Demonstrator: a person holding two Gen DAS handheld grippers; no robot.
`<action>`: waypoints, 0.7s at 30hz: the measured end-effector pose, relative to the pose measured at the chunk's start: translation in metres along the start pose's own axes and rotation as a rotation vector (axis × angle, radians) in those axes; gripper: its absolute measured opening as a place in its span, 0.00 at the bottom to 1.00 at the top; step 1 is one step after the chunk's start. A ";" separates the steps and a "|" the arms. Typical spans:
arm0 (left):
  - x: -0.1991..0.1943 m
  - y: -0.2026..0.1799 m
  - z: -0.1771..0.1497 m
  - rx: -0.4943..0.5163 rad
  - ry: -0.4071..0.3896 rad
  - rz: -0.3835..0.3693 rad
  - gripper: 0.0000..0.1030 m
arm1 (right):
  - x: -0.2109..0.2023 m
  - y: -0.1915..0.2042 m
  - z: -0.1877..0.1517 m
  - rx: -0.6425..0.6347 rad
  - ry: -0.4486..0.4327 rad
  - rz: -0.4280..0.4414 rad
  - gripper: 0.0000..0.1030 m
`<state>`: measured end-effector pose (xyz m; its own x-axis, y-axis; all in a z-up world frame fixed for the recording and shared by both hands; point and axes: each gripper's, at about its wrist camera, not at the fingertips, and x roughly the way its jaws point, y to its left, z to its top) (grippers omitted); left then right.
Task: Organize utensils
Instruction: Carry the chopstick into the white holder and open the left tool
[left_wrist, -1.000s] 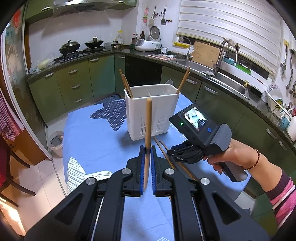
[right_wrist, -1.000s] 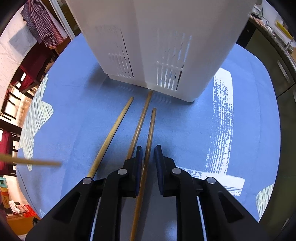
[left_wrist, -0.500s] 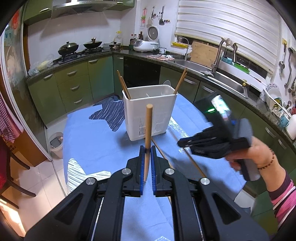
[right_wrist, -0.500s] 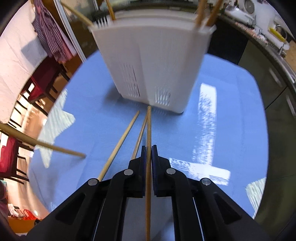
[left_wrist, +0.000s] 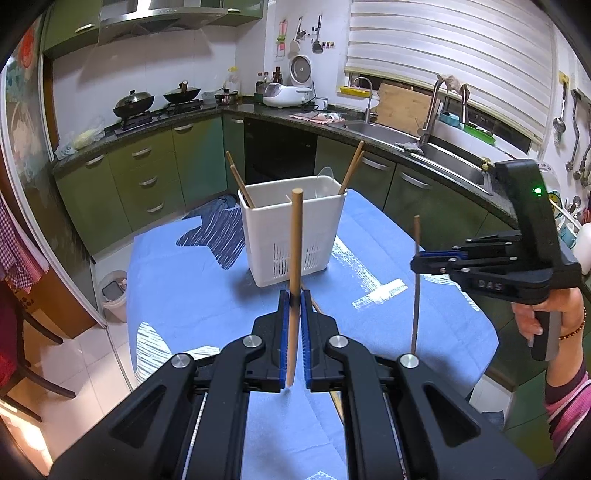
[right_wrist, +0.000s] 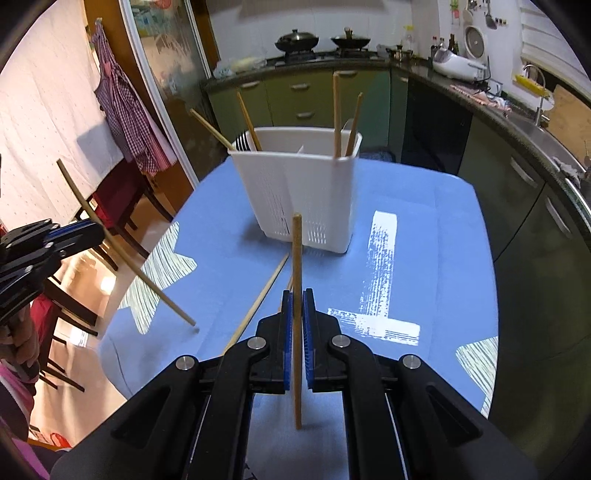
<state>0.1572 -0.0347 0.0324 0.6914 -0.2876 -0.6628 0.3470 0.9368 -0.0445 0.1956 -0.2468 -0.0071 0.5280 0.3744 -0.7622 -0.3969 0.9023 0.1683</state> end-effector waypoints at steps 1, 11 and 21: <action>-0.001 -0.001 0.002 0.001 -0.002 -0.001 0.06 | -0.004 -0.001 0.000 0.001 -0.007 0.001 0.06; -0.006 -0.003 0.044 -0.007 -0.042 -0.025 0.06 | -0.034 -0.005 0.007 0.002 -0.078 0.010 0.06; -0.019 -0.005 0.133 -0.017 -0.166 -0.007 0.06 | -0.026 -0.014 0.007 0.014 -0.058 0.007 0.06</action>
<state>0.2266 -0.0599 0.1449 0.7850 -0.3214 -0.5295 0.3422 0.9376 -0.0619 0.1927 -0.2675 0.0146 0.5680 0.3917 -0.7239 -0.3905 0.9025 0.1819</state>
